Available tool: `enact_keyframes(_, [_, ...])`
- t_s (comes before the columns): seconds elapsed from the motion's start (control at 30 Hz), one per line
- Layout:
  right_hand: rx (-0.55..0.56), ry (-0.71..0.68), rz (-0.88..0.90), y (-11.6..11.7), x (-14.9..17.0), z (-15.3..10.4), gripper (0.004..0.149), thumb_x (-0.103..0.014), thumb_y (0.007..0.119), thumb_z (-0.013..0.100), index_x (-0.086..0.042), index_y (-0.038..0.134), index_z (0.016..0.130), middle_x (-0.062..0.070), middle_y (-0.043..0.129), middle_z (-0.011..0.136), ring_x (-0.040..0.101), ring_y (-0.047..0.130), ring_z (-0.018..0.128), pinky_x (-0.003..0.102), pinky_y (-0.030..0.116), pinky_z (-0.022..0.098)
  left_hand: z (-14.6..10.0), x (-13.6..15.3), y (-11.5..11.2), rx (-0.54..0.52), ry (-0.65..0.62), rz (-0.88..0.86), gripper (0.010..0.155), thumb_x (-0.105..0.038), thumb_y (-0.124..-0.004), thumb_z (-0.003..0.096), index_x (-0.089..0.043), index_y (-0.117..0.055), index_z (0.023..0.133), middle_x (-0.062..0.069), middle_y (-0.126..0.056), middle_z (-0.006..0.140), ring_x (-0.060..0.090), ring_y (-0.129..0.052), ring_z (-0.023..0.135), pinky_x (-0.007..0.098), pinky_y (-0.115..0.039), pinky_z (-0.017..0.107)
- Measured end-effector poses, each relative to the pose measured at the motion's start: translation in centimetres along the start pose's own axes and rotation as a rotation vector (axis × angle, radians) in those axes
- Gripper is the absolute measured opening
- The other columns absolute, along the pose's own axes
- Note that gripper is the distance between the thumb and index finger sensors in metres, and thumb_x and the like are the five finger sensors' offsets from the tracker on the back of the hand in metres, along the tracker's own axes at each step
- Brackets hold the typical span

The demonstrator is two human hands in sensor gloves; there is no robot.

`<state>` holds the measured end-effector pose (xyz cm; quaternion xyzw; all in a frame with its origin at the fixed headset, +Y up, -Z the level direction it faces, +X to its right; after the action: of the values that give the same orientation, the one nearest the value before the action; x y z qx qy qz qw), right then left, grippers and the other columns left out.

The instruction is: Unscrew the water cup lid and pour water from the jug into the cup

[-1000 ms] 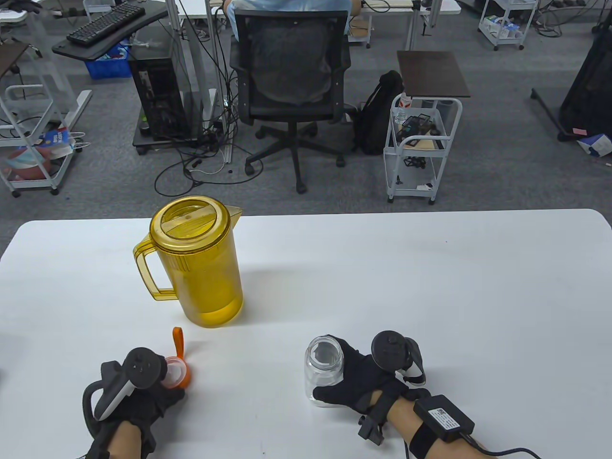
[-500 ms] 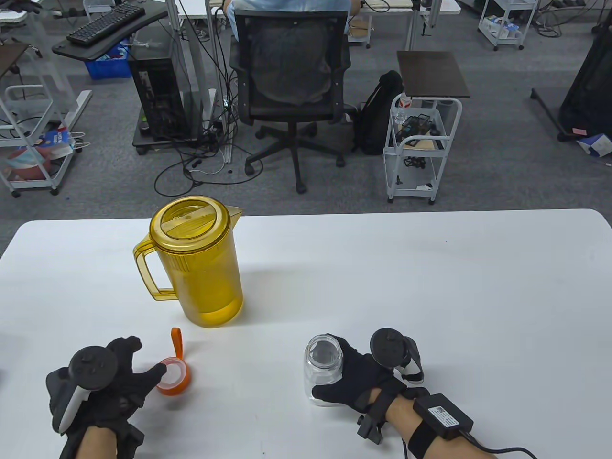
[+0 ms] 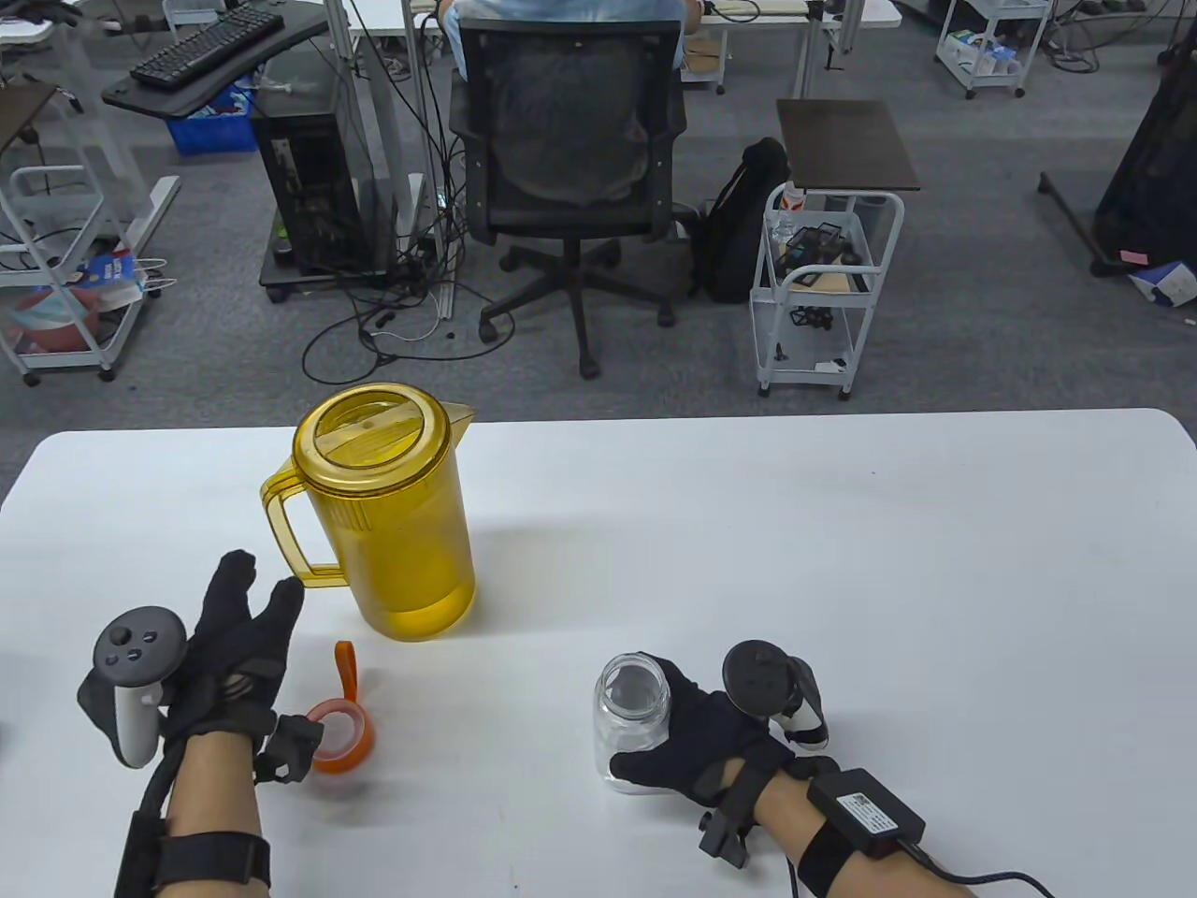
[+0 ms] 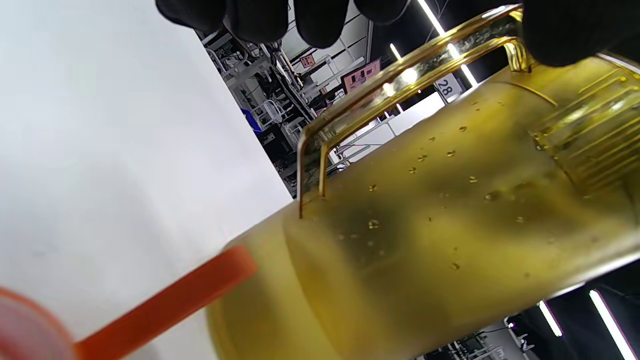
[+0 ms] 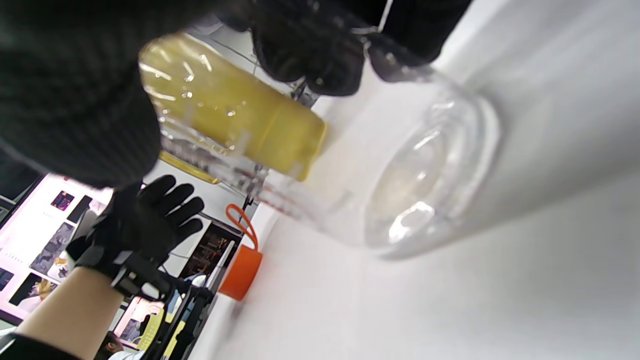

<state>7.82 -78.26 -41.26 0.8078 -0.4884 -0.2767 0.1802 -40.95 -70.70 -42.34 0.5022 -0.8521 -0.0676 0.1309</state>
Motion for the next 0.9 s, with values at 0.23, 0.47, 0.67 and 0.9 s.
enact_keyframes(0.23, [-0.005, 0.006, 0.012, -0.1, 0.0, 0.1, 0.107, -0.062, 0.104, 0.031, -0.033, 0.034, 0.105, 0.001, 0.048, 0.112, 0.032, 0.067, 0.105, 0.055, 0.062, 0.08, 2.9, -1.0, -1.4, 0.044, -0.025, -0.085, 0.092, -0.081, -0.067, 0.0456, -0.034, -0.036, 0.118, 0.0, -0.046, 0.125, 0.038, -0.051, 0.12, 0.06, -0.046, 0.085])
enact_keyframes(0.47, [-0.003, 0.005, 0.008, -0.1, 0.1, 0.1, 0.107, -0.062, 0.104, 0.031, -0.032, 0.033, 0.105, 0.001, 0.048, 0.112, 0.032, 0.066, 0.105, 0.056, 0.062, 0.08, 5.2, -0.7, -2.4, 0.051, -0.01, -0.241, 0.08, -0.08, -0.067, 0.0472, -0.035, -0.049, 0.111, -0.002, -0.058, 0.119, 0.033, -0.064, 0.115, 0.057, -0.05, 0.085])
enact_keyframes(0.67, [0.003, 0.01, 0.006, 0.0, 0.1, 0.0, 0.107, -0.062, 0.104, 0.031, -0.032, 0.033, 0.105, 0.001, 0.048, 0.112, 0.032, 0.066, 0.106, 0.056, 0.061, 0.08, 6.5, -0.9, -3.0, 0.008, -0.059, -0.331, 0.07, -0.08, -0.07, 0.0462, -0.039, -0.06, 0.102, -0.005, -0.072, 0.104, 0.027, -0.079, 0.098, 0.059, -0.053, 0.084])
enact_keyframes(0.9, [0.002, 0.021, 0.02, -0.1, 0.3, 0.0, 0.107, -0.062, 0.104, 0.031, -0.033, 0.033, 0.105, 0.001, 0.048, 0.112, 0.032, 0.066, 0.106, 0.055, 0.061, 0.08, 7.4, -1.2, -3.5, 0.051, -0.223, -0.447, 0.066, -0.08, -0.077, 0.0426, -0.041, -0.069, 0.095, -0.01, -0.082, 0.084, 0.022, -0.085, 0.079, 0.05, -0.067, 0.077])
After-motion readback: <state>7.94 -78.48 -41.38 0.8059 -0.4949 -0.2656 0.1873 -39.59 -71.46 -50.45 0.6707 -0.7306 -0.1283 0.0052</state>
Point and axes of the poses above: the tracker on the back of each hand, its own x axis roughly to the little-finger side, its own z axis roughly from the wrist to the fingertips, y = z × x, the point moved 4 cm from there along z, roughly from the wrist to the fingertips
